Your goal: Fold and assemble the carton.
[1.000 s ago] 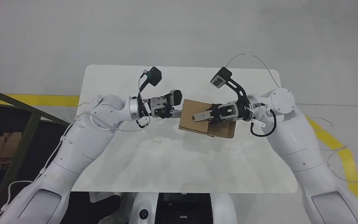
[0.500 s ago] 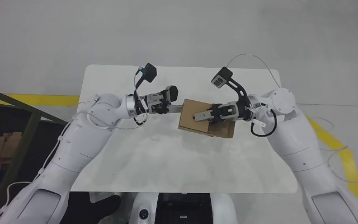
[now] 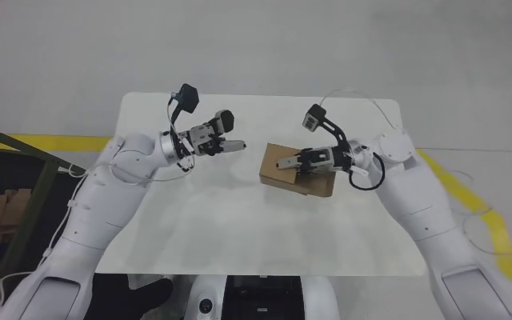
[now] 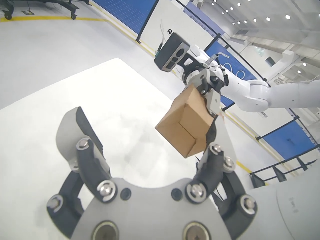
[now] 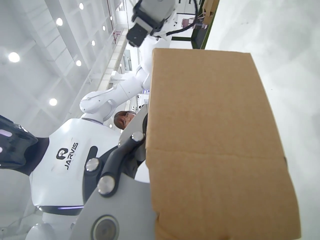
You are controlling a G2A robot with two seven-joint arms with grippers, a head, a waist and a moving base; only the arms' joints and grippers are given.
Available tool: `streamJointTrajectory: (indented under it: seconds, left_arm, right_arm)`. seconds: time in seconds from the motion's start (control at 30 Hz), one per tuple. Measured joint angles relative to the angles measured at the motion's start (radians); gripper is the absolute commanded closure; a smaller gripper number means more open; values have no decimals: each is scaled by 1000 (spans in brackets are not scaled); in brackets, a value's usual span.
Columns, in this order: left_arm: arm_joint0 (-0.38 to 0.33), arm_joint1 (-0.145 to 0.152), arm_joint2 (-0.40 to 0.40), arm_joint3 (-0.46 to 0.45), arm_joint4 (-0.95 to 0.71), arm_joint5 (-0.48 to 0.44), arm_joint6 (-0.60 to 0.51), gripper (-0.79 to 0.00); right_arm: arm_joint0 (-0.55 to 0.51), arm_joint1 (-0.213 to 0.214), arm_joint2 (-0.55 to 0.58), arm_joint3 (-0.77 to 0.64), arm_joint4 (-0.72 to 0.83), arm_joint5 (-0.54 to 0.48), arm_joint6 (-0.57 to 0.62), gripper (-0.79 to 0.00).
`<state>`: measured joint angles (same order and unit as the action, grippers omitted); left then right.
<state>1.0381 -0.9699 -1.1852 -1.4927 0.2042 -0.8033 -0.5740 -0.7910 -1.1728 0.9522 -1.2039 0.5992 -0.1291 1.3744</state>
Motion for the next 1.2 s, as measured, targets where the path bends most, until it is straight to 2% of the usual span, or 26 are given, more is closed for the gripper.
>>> streamJointTrajectory:
  seconds: [0.3, 0.63, 0.87, 0.9, 0.93, 1.0, 1.07, 1.2]
  left_arm:
    - [26, 8, -50, 39, 210, -204, 94, -785]
    - [42, 22, -37, 28, 405, -209, 200, -785]
    - [58, 33, -59, 28, 652, -209, 477, -785]
    - [59, 34, -59, 32, 678, -209, 508, -785]
    - [60, 36, -58, 36, 703, -209, 536, -785]
    - [61, 40, -53, 46, 754, -209, 590, -785]
    - [61, 45, -47, 54, 800, -209, 631, -785]
    - [58, 53, -31, 64, 869, -209, 692, -785]
  right_arm:
    - [61, -41, -96, 172, -41, -46, -31, 0]
    - [121, -103, -210, 324, -69, -147, -10, 0]
    - [164, -164, -294, 452, -77, -156, -20, 0]
    - [168, -172, -303, 467, -78, -156, -22, -40]
    - [173, -179, -311, 481, -78, -156, -24, -191]
    - [184, -196, -325, 512, -74, -164, -20, -366]
    - [197, -210, -339, 543, -88, -169, -24, -785]
    - [215, -230, -352, 590, -98, -174, -31, -785]
